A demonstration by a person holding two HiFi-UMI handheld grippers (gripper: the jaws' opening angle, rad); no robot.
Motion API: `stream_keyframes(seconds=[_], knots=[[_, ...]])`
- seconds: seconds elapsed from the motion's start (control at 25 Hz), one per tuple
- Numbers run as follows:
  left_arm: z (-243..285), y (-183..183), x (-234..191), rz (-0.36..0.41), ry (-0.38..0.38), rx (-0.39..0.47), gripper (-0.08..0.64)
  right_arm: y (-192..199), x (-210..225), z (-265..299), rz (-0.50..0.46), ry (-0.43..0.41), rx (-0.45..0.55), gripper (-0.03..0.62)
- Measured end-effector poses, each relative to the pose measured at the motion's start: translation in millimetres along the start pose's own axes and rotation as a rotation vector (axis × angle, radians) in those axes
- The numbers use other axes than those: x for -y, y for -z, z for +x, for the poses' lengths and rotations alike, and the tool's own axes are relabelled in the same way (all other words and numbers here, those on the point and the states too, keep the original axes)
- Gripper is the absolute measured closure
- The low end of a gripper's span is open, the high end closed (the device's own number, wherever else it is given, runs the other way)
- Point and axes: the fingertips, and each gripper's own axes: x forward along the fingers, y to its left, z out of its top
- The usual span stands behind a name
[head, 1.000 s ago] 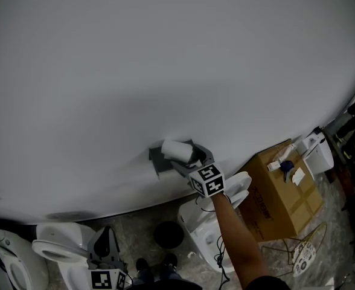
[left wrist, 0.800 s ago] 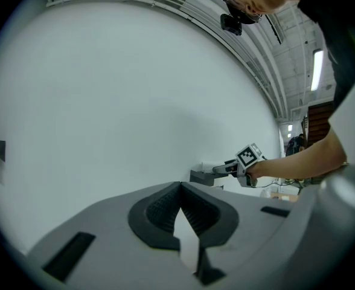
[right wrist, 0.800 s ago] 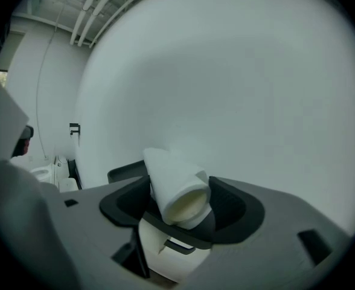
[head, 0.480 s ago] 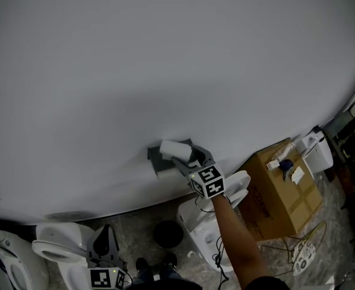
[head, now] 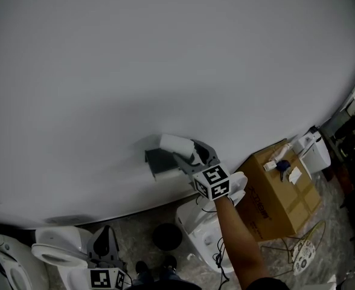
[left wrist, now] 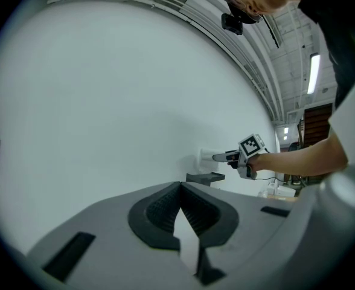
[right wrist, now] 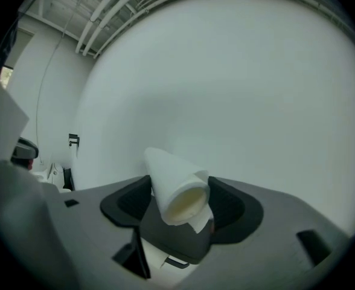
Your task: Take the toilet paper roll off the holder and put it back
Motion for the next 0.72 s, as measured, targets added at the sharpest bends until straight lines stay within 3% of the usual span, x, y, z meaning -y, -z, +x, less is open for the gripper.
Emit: stream_keyframes(seconds=[0.44, 0.72], knots=[[2, -8, 5, 0.009, 0.028, 0.028, 0.557, -113, 11, -40, -0.054, 0.041, 0.187, 0.296], [2, -4, 2, 0.004, 0.026, 0.016, 0.557, -134, 3, -49, -0.084, 0.044, 0.238, 0.296]])
